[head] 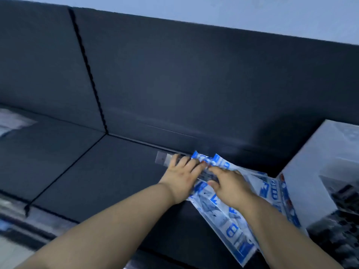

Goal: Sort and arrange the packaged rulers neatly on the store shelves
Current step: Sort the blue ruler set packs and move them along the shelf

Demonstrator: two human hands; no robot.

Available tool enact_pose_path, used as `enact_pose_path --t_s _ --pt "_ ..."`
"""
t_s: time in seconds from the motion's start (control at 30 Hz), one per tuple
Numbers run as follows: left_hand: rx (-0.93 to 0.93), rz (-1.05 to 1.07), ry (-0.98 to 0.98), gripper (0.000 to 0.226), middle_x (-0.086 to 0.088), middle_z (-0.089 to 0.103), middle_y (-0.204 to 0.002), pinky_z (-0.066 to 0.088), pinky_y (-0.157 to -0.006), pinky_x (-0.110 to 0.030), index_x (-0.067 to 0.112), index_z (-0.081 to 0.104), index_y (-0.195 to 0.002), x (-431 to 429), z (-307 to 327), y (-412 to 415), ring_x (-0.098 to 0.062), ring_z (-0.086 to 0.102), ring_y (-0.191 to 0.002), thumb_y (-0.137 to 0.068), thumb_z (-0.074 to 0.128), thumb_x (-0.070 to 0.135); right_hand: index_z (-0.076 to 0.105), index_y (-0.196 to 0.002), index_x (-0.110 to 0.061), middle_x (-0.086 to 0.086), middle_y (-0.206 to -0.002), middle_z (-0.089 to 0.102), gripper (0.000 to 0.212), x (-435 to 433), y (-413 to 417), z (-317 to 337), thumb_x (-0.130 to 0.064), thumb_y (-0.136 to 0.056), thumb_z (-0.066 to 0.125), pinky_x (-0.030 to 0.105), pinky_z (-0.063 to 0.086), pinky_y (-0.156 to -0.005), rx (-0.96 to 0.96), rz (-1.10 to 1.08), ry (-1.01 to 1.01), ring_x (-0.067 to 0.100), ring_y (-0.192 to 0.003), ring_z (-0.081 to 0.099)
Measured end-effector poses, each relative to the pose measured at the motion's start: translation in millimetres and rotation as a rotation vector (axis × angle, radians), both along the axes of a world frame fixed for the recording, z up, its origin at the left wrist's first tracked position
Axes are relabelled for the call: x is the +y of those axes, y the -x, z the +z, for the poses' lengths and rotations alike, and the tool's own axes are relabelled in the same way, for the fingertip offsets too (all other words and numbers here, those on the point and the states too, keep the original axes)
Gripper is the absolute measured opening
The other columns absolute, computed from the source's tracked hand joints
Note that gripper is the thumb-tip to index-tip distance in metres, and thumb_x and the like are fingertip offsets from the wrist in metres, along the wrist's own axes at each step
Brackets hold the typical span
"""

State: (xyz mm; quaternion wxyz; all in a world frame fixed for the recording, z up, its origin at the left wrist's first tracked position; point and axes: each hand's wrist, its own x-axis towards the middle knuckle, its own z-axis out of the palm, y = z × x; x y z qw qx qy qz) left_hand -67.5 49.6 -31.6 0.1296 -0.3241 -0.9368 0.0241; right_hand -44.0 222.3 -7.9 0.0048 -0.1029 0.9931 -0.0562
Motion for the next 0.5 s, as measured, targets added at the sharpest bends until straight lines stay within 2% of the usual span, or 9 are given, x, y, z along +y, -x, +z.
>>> enact_pose_path --t_s 0.07,0.13,0.2,0.27,0.37,0.43,0.5 --pt "0.055 0.057 0.004 0.073 0.000 0.062 -0.111 0.035 -0.100 -0.052 0.019 0.045 -0.127 -28 3 1 -0.023 0.045 -0.106 -0.061 0.074 0.033 0.042 -0.135 -0.027 -0.001 -0.121 0.062 0.041 -30 12 6 -0.037 -0.096 0.048 0.031 0.037 -0.093 -0.018 0.054 0.051 0.023 -0.111 0.055" --pt "0.115 0.076 0.037 0.051 -0.001 0.063 -0.111 0.032 -0.104 -0.053 0.017 0.051 -0.123 -62 8 6 -0.023 0.047 -0.110 -0.075 0.056 0.029 0.046 -0.131 -0.027 0.001 -0.120 0.063 0.039 -64 22 9 -0.037 -0.093 0.052 0.032 0.042 -0.092 -0.057 0.069 0.139 0.024 -0.111 0.056" --pt "0.108 0.094 0.086 0.044 -0.001 0.065 -0.106 0.032 -0.105 -0.049 0.016 0.061 -0.118 -105 9 15 -0.024 0.058 -0.103 -0.080 0.039 0.024 0.048 -0.128 -0.027 0.000 -0.118 0.065 0.038 -105 35 9 -0.035 -0.092 0.055 0.034 0.045 -0.091 -0.102 0.088 0.209 0.025 -0.110 0.058" --pt "0.135 0.109 0.123 0.046 -0.002 0.067 -0.101 0.043 -0.101 -0.046 0.014 0.063 -0.114 -150 10 25 -0.024 0.064 -0.093 -0.081 0.032 0.019 0.048 -0.125 -0.027 0.000 -0.116 0.065 0.036 -148 47 9 -0.034 -0.091 0.055 0.036 0.047 -0.089 -0.129 0.135 0.246 0.024 -0.106 0.059" --pt "0.200 0.150 0.121 0.039 -0.004 0.067 -0.095 0.051 -0.093 -0.046 0.011 0.050 -0.114 -235 8 41 -0.025 0.065 -0.085 -0.079 0.033 0.015 0.044 -0.125 -0.028 -0.004 -0.115 0.062 0.038 -232 68 7 -0.040 -0.090 0.052 0.033 0.047 -0.083 -0.086 0.225 0.204 0.022 -0.101 0.059" --pt "0.194 0.191 0.126 0.039 -0.004 0.067 -0.095 0.051 -0.091 -0.047 0.011 0.046 -0.114 -293 10 51 -0.026 0.065 -0.087 -0.076 0.042 0.017 0.038 -0.132 -0.028 -0.007 -0.124 0.054 0.052 -293 80 7 -0.051 -0.087 0.052 0.031 0.045 -0.085 -0.018 0.269 0.123 0.018 -0.109 0.056" --pt "0.139 0.245 0.132 0.040 -0.002 0.068 -0.097 0.052 -0.091 -0.045 0.013 0.045 -0.115 -360 11 58 -0.024 0.067 -0.091 -0.075 0.043 0.019 0.032 -0.137 -0.026 -0.005 -0.130 0.049 0.058 -364 93 5 -0.054 -0.089 0.049 0.032 0.043 -0.087 0.021 0.311 0.054 0.018 -0.115 0.054"
